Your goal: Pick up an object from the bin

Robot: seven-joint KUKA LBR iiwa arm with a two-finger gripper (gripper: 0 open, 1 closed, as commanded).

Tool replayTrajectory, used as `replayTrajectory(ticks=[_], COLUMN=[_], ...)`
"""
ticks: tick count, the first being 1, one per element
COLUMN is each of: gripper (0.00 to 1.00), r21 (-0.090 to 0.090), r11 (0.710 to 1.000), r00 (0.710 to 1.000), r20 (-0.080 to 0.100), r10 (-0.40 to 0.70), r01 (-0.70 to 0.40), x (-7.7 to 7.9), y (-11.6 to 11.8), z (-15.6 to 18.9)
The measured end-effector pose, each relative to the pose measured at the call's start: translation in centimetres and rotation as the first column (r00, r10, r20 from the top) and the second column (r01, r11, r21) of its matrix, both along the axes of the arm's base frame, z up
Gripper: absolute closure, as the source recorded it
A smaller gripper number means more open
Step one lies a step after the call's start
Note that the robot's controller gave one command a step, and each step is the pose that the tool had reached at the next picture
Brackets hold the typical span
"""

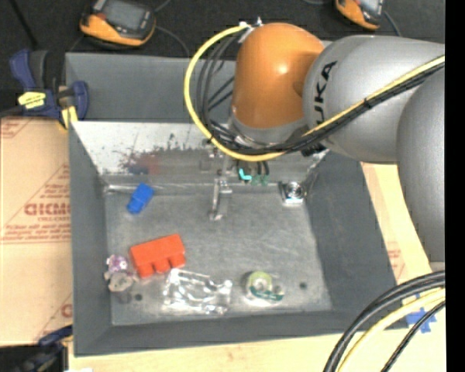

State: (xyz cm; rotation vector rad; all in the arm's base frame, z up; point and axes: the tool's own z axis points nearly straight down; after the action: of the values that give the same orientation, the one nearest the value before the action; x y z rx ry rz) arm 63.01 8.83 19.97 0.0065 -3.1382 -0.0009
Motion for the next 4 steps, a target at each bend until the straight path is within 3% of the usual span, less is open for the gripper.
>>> replayTrajectory(ticks=[1,2,3,4], gripper=[0.0,0.0,0.0,1.0], r21=[0.001,-0.001,0.0,0.002], r11=[1.0,0.992,0.991,0.992], r00=[1.0,0.992,0.991,0.992], r20=[-0.002,0.009,-0.002,0.005], r10=[-0.022,0.123,0.135,0.13], r01=[0.022,-0.123,-0.135,-0.13], x=[-6.0,-9.2,-10.8,-10.5], y=[4.5,4.5,7.4,7.3], z=[-4.8,0.4,-9.8,-9.2])
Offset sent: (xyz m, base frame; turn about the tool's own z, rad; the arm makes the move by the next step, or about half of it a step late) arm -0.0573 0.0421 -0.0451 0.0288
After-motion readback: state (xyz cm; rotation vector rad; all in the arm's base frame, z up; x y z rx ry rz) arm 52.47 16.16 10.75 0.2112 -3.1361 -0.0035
